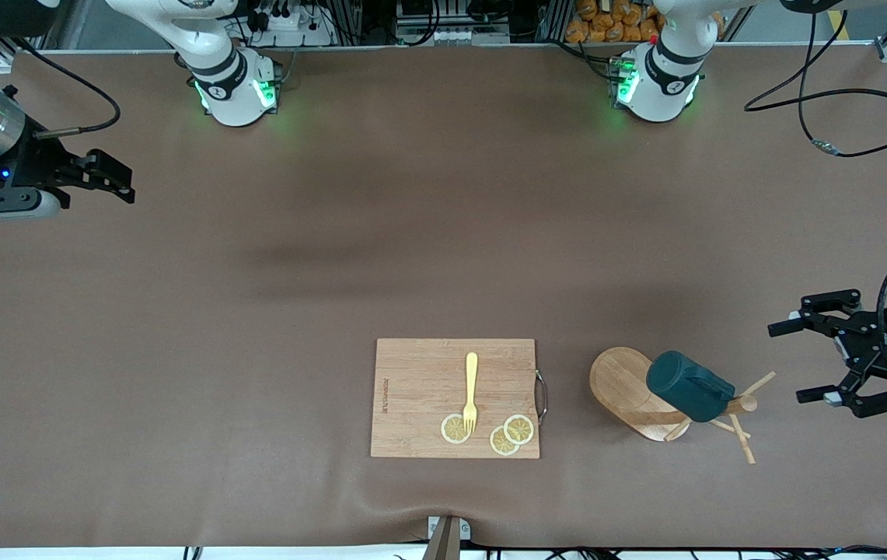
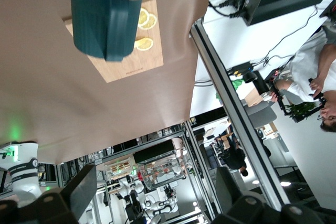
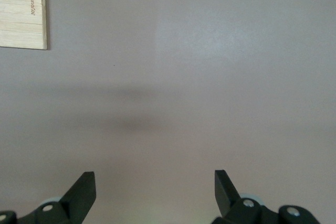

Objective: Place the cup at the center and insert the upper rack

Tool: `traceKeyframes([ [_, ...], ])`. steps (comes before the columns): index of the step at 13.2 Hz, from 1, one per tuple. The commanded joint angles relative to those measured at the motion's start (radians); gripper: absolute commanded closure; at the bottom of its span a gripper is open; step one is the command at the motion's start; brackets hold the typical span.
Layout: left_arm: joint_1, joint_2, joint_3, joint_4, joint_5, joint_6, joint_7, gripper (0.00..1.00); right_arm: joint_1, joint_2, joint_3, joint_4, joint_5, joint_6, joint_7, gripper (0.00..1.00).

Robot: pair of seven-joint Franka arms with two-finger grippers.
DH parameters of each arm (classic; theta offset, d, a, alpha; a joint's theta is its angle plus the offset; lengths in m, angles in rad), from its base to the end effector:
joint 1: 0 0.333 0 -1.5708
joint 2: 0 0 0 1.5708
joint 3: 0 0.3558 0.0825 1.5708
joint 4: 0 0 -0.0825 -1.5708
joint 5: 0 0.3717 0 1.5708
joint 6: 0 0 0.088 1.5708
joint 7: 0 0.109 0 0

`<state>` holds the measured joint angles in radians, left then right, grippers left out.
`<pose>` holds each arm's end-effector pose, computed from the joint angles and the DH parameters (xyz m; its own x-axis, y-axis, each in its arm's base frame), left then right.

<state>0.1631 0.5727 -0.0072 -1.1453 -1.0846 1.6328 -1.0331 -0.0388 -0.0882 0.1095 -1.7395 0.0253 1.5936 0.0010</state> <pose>0.7336 0.0245 0.5531 0.3249 0.4830 -0.8131 0.9366 -0.0450 0.3475 0.5080 0.0414 0.6329 0.9960 0.0680 -0.0582 0.0672 -0.9976 -0.0155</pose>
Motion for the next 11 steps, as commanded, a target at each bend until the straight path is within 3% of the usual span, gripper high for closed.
traceKeyframes([
  [1,-0.001,-0.066,-0.013,-0.025,0.014,-0.010,-0.031,0.00,0.003,-0.022,-0.001,-0.014,-0.001,-0.004,0.016,0.00],
  [6,-0.002,-0.126,-0.028,-0.028,0.106,-0.070,-0.042,0.00,0.011,-0.021,-0.004,-0.014,-0.001,-0.004,0.016,0.00],
  [11,-0.002,-0.169,-0.054,-0.028,0.337,-0.137,0.007,0.00,-0.006,-0.021,-0.001,-0.014,-0.001,-0.007,0.016,0.00],
])
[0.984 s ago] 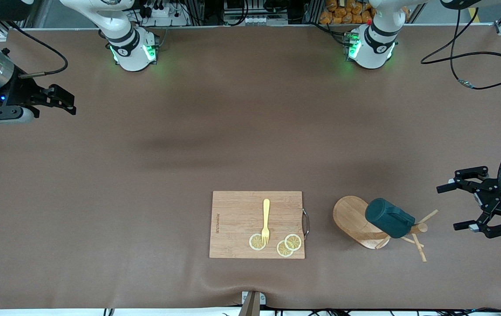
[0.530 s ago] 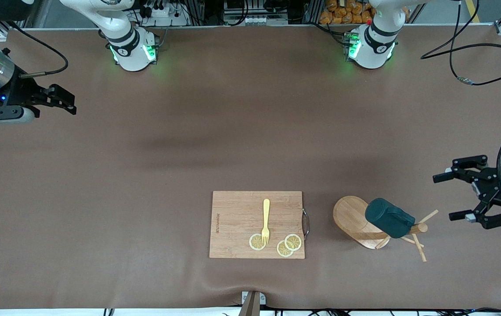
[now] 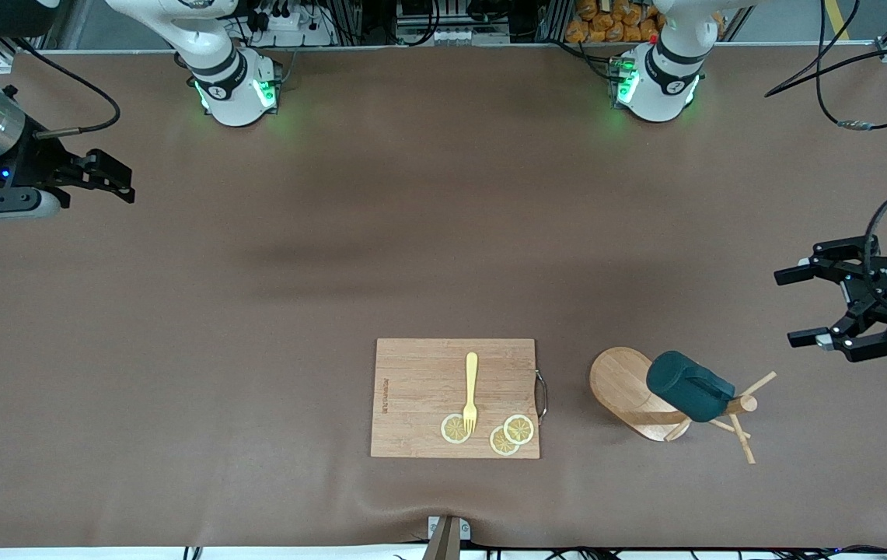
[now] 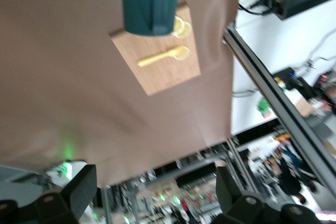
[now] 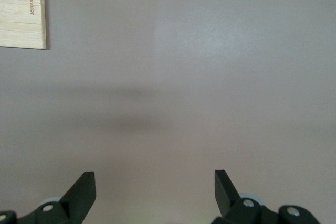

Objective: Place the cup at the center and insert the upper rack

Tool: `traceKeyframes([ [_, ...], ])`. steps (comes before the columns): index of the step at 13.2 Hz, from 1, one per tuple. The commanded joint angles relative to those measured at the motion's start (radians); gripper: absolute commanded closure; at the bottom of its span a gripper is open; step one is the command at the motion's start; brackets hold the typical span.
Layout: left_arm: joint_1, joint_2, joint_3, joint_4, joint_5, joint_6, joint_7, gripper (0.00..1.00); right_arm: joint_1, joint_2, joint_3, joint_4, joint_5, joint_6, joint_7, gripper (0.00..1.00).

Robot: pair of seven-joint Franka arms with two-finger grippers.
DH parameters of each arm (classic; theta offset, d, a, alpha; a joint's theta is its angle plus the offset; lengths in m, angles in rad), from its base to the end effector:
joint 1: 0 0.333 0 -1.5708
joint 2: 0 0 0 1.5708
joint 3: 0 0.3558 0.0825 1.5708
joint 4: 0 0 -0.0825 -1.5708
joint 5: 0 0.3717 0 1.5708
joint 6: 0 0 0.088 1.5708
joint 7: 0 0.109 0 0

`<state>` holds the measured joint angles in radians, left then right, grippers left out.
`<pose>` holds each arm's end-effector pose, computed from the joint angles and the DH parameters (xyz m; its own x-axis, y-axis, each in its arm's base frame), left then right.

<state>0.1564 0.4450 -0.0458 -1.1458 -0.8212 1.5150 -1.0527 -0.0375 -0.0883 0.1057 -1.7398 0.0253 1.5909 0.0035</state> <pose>0.6854 0.0010 0.6164 0.4142 0.6101 -0.6754 0.9100 -0.2639 0.3197 0.5078 0.0400 0.6326 0.9961 0.0630 -0.0611 0.0622 -0.9979 -0.0157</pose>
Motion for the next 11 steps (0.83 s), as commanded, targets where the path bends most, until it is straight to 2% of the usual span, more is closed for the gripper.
traceKeyframes([
  [1,0.003,-0.054,-0.016,-0.028,0.138,-0.024,0.061,0.00,-0.007,-0.021,0.003,-0.012,-0.001,-0.006,0.013,0.00],
  [4,0.000,-0.074,-0.041,-0.029,0.258,-0.035,0.095,0.00,-0.005,-0.022,0.002,-0.014,-0.001,-0.006,0.015,0.00],
  [8,-0.003,-0.124,-0.173,-0.031,0.558,-0.053,0.198,0.00,-0.010,-0.019,0.003,-0.012,-0.001,-0.005,0.015,0.00],
  [11,-0.076,-0.141,-0.174,-0.038,0.751,-0.102,0.360,0.00,-0.007,-0.021,0.002,-0.012,-0.001,-0.006,0.015,0.00],
])
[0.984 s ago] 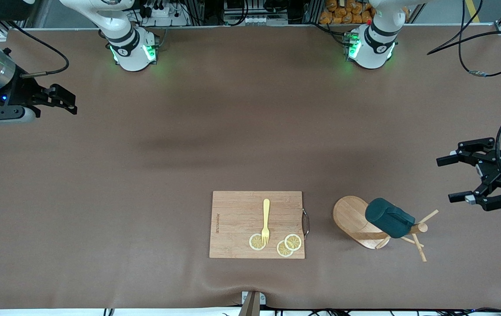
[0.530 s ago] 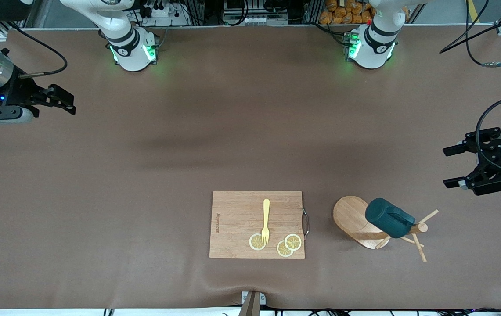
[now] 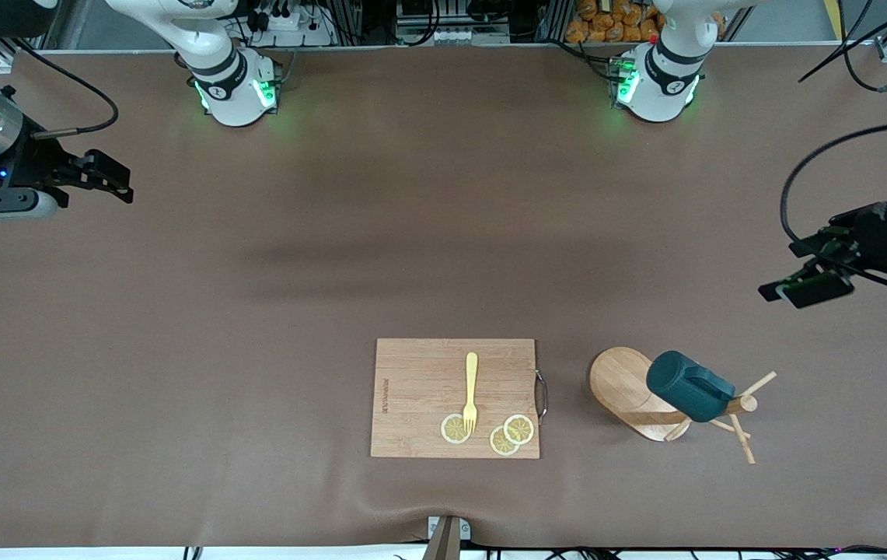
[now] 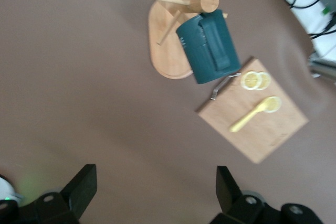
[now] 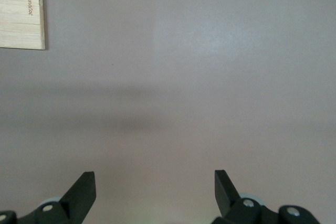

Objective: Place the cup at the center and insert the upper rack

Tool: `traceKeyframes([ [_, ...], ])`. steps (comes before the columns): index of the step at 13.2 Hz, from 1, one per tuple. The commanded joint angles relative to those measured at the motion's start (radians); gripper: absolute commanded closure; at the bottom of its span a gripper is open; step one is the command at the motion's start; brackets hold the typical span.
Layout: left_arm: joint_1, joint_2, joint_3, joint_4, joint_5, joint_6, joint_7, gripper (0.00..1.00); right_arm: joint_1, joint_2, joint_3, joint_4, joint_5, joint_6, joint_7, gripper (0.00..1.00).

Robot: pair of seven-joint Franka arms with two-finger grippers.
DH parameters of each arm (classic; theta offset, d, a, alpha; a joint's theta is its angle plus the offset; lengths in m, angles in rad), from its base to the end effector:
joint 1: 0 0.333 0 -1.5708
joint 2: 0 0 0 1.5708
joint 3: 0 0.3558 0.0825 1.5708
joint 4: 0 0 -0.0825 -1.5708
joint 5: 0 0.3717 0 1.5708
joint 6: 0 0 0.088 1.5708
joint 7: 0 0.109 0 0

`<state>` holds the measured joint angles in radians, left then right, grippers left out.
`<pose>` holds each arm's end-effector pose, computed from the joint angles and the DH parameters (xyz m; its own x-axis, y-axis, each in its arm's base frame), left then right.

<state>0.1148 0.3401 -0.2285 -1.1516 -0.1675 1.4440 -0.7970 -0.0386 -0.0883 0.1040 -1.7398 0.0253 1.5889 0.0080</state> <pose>0.6376 -0.0608 0.6470 0.7733 0.6027 -0.1969 0.6307 -0.7629 0.1420 0.5077 0.0385 0.6324 0.9964 0.0558 -0.0632 0.0549 -0.9984 -0.0156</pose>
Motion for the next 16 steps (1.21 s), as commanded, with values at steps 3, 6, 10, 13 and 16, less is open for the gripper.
traceKeyframes([
  [3,-0.063,-0.062,0.014,-0.053,0.210,-0.068,0.249,0.00,-0.004,-0.021,0.002,-0.012,-0.001,-0.006,0.010,0.00],
  [6,-0.108,-0.113,0.099,-0.097,0.270,-0.068,0.454,0.00,-0.011,-0.018,0.003,-0.012,-0.001,-0.006,0.009,0.00],
  [10,-0.182,-0.188,0.255,-0.163,0.243,-0.059,0.643,0.00,-0.004,-0.021,0.003,-0.014,-0.001,-0.007,0.009,0.00],
  [13,-0.182,-0.294,0.255,-0.308,0.237,0.025,0.650,0.00,-0.003,-0.019,0.003,-0.014,-0.001,-0.001,0.010,0.00],
  [16,-0.179,-0.374,0.245,-0.413,0.208,0.072,0.657,0.00,-0.006,-0.016,0.003,-0.015,0.002,0.008,0.010,0.00],
])
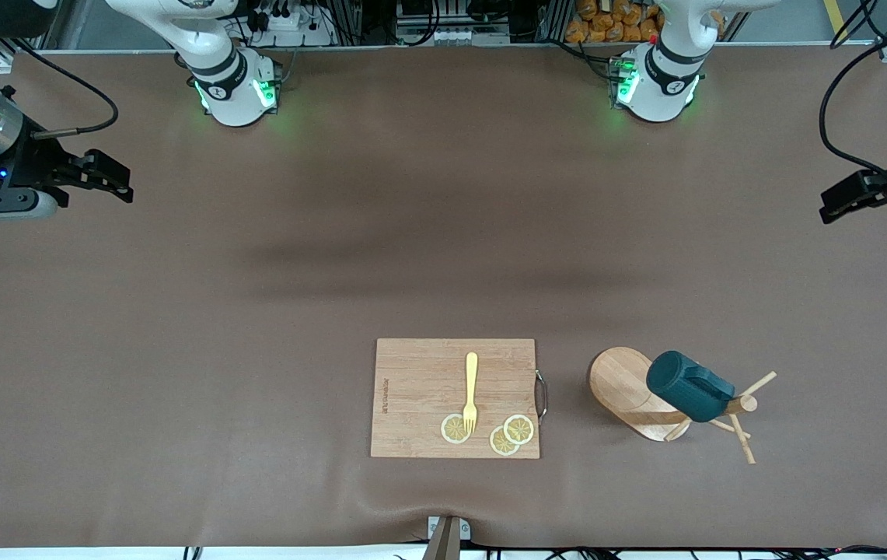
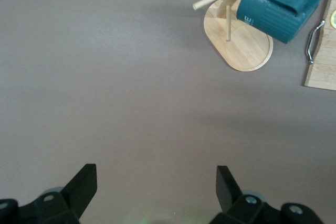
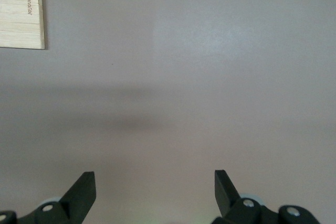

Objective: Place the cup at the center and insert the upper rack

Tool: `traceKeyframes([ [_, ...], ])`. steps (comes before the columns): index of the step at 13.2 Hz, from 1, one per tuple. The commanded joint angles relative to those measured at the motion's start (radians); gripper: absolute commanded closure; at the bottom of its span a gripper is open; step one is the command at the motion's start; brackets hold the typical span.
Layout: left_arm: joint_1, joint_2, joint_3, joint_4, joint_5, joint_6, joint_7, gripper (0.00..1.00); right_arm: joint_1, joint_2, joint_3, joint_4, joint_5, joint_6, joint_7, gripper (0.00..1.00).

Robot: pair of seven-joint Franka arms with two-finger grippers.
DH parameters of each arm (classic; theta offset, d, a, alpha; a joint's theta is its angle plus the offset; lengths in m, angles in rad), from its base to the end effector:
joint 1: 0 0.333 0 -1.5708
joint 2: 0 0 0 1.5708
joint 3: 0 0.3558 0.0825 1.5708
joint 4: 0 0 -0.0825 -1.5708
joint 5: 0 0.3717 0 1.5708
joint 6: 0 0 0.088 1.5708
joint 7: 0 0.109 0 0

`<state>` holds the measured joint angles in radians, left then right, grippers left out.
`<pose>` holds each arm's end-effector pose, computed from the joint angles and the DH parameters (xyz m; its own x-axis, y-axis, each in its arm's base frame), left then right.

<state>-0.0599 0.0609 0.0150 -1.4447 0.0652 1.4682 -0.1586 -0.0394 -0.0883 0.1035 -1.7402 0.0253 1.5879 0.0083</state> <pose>0.5532 -0.0175 0.6777 0.9925 0.1198 -0.0263 0.1176 -0.9905 -0.0710 0.5076 0.0378 0.6322 0.9964 0.0542 -0.0646 0.0533 -0.9985 -0.0156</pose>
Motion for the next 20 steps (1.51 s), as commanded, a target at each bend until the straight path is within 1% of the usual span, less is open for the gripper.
traceKeyframes([
  [1,-0.005,-0.108,-0.003,-0.134,-0.031,0.063,0.017,0.00,0.002,-0.017,0.002,-0.013,0.002,0.009,0.010,0.00],
  [3,0.000,-0.125,-0.007,-0.149,-0.031,0.070,0.019,0.00,0.004,-0.018,-0.001,-0.013,0.002,0.007,0.009,0.00],
  [5,0.000,-0.153,-0.013,-0.192,-0.031,0.101,0.021,0.00,0.006,-0.018,-0.004,-0.013,0.002,0.003,0.009,0.00],
  [6,0.002,-0.159,-0.015,-0.197,-0.031,0.106,0.025,0.00,0.009,-0.014,-0.004,-0.013,0.002,0.009,0.009,0.00],
  [8,0.002,-0.176,-0.029,-0.209,-0.034,0.106,0.025,0.00,0.027,-0.016,-0.005,-0.013,0.007,0.009,0.012,0.00],
  [10,0.003,-0.184,-0.043,-0.220,-0.035,0.097,0.022,0.00,0.029,-0.019,-0.005,-0.013,0.004,-0.002,0.004,0.00],
  [12,0.003,-0.213,-0.052,-0.238,-0.036,0.093,0.013,0.00,0.027,-0.016,-0.005,-0.013,-0.002,0.000,-0.004,0.00],
  [15,0.003,-0.213,-0.064,-0.229,-0.036,0.051,0.005,0.00,0.026,-0.021,-0.005,-0.012,0.001,0.009,-0.004,0.00],
  [18,0.006,-0.213,-0.067,-0.226,-0.038,0.044,0.004,0.00,0.023,-0.019,-0.007,-0.012,0.010,0.023,-0.002,0.00],
  [20,0.006,-0.216,-0.070,-0.226,-0.042,0.023,0.004,0.00,0.026,-0.019,-0.027,-0.012,0.012,0.017,-0.004,0.00],
])
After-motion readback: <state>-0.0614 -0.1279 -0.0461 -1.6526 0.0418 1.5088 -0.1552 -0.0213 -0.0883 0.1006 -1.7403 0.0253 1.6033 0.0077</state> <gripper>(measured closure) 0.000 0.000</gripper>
